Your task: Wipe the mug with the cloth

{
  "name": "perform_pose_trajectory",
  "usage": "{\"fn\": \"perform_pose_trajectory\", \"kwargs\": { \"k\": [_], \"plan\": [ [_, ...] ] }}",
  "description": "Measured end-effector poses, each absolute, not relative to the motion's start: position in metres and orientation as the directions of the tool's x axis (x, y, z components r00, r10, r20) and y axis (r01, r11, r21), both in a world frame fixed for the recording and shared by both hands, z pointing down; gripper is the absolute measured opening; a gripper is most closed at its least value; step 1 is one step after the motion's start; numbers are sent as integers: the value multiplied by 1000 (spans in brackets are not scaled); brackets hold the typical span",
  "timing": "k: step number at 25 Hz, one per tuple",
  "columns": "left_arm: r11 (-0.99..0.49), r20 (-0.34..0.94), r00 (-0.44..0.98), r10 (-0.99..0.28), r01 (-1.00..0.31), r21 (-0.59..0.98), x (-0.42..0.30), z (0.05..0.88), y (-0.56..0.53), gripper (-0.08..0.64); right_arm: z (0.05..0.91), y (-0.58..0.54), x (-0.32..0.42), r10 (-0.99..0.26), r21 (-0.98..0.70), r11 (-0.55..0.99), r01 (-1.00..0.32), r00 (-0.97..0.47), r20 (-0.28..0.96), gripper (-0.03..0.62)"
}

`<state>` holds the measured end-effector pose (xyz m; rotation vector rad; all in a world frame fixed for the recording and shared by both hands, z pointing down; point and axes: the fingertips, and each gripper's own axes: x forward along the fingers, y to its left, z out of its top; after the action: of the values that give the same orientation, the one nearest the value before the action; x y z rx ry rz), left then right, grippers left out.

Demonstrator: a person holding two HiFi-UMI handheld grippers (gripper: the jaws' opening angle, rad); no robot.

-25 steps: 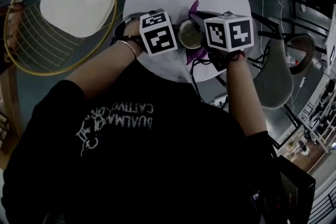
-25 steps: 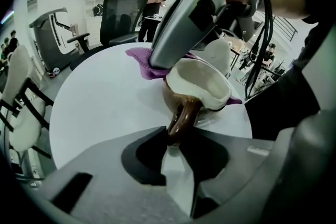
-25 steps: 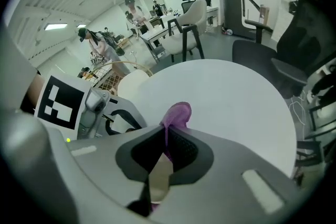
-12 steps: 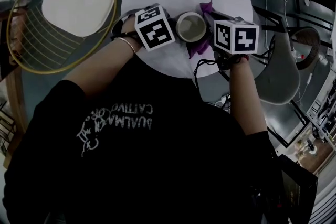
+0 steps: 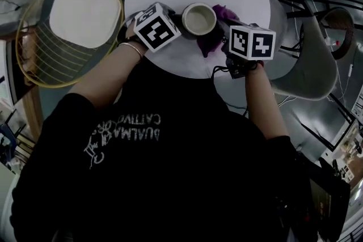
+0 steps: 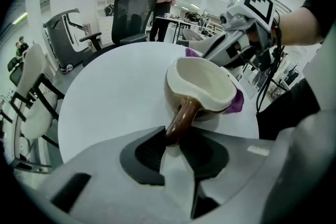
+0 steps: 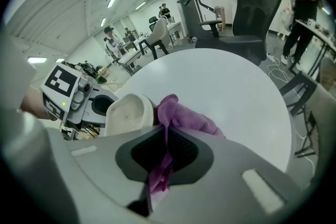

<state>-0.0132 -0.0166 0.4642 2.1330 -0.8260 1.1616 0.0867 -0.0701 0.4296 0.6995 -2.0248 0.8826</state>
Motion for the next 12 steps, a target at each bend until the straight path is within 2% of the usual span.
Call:
{"fn": "perform_pose_trajectory", "kwargs": {
  "k": [5,12],
  "plan": [
    [-639,878,416,-237,-748,182,-19,460,-23,83,425,-55,88,-152,-445,538,-715,-602,784,23],
    [-630,899,349,-263,-768,114,-22,461,-24,87,426,-20,86,-130,-537,530,-656,-689,713,22]
  ]
}}
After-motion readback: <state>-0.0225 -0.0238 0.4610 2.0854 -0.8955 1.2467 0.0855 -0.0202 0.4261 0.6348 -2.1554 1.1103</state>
